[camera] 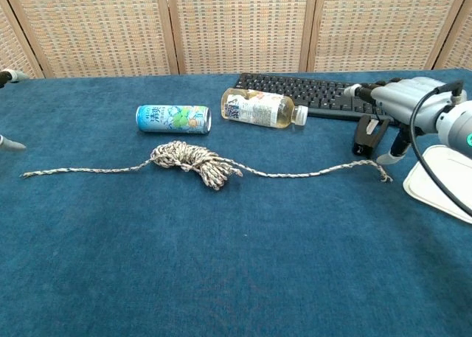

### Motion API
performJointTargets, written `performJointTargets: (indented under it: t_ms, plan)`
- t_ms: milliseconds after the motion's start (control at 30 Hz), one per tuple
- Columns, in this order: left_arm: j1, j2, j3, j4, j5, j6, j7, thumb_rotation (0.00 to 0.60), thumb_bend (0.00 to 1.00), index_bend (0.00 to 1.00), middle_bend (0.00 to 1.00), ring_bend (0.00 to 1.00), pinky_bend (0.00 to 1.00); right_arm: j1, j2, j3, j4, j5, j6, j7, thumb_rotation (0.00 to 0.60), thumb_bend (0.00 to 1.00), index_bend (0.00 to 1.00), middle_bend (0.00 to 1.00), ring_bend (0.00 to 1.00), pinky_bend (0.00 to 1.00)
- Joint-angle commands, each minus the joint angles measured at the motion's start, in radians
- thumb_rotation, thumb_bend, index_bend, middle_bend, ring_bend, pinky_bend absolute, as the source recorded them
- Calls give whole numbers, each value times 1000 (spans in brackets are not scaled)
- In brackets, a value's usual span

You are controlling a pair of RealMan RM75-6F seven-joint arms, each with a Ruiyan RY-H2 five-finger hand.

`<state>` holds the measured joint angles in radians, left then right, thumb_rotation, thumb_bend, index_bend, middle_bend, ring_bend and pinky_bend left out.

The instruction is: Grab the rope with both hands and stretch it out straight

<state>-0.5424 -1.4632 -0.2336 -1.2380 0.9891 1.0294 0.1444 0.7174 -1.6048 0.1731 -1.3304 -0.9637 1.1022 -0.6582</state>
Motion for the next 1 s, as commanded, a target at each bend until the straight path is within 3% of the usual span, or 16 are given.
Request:
performJointTargets:
  t_ms: [33, 200, 533, 600, 667, 1000]
  plan:
    - [80, 94, -2, -138, 72, 135, -67, 600, 0, 0, 0, 0, 0, -65, 99, -5, -119, -106, 114, 90, 600, 0, 0, 0, 0, 0]
    - [174, 194, 23, -289, 136, 268, -83, 600, 0, 0, 0, 0, 0, -160, 190, -45, -174, -266, 241, 262, 600, 0, 0, 0, 0, 0]
    - [335, 291, 143, -409, 282, 444, -98, 600, 0, 0, 0, 0, 0, -325, 270, -156, -179, -482, 454, 407, 600, 0, 0, 0, 0, 0]
    - [382, 317, 201, -406, 343, 482, -92, 600, 0, 0, 0, 0, 0, -376, 292, -199, -172, -553, 524, 417, 600, 0, 0, 0, 0, 0]
    - [405, 316, 222, -382, 398, 515, -124, 600, 0, 0, 0, 0, 0, -400, 303, -214, -149, -598, 558, 428, 600, 0, 0, 0, 0, 0]
    - [441, 317, 240, -317, 479, 540, -212, 600, 0, 0, 0, 0, 0, -452, 339, -212, -125, -651, 576, 455, 600, 0, 0, 0, 0, 0]
